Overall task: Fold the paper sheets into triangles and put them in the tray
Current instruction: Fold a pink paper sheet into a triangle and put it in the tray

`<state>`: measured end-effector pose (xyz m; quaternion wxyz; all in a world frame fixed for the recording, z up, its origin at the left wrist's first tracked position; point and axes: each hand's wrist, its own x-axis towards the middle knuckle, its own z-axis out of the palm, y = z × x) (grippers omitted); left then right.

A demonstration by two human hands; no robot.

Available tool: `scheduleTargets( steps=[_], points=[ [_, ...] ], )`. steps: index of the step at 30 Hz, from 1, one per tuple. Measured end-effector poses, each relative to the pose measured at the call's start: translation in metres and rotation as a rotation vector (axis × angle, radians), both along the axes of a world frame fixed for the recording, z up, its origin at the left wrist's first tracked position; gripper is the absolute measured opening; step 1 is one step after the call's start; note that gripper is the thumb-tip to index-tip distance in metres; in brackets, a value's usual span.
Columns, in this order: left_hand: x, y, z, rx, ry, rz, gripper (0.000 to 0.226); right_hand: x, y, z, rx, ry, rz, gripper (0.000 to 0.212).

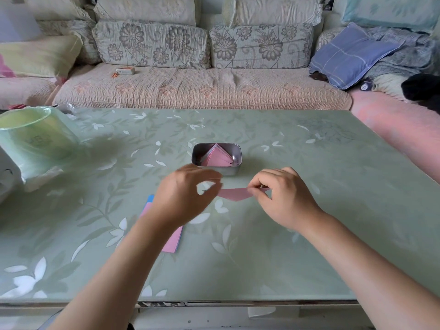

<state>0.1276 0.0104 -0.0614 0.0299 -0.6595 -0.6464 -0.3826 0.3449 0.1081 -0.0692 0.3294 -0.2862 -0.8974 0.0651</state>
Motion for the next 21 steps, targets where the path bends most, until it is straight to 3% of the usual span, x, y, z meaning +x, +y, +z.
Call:
scheduleTargets(
  steps=[2, 5, 15, 17, 21],
  points=[
    [0.014, 0.001, -0.003, 0.021, 0.083, -0.066, 0.019, -0.004, -0.004, -0.001, 0.017, -0.021, 0.028, 0.014],
    [0.025, 0.005, -0.008, 0.049, 0.162, -0.087, 0.011, -0.008, -0.007, -0.001, 0.018, -0.024, 0.057, 0.013],
    [0.008, 0.010, -0.008, 0.015, 0.133, 0.117, 0.010, 0.000, 0.003, 0.001, -0.036, 0.066, -0.060, 0.015],
    [0.007, 0.012, -0.009, -0.069, -0.029, 0.170, 0.008, 0.001, 0.003, 0.001, -0.035, 0.069, -0.080, 0.015],
    [0.017, 0.018, -0.010, -0.285, -0.688, 0.187, 0.010, -0.001, -0.001, 0.000, -0.028, 0.045, -0.030, 0.017]
  ],
)
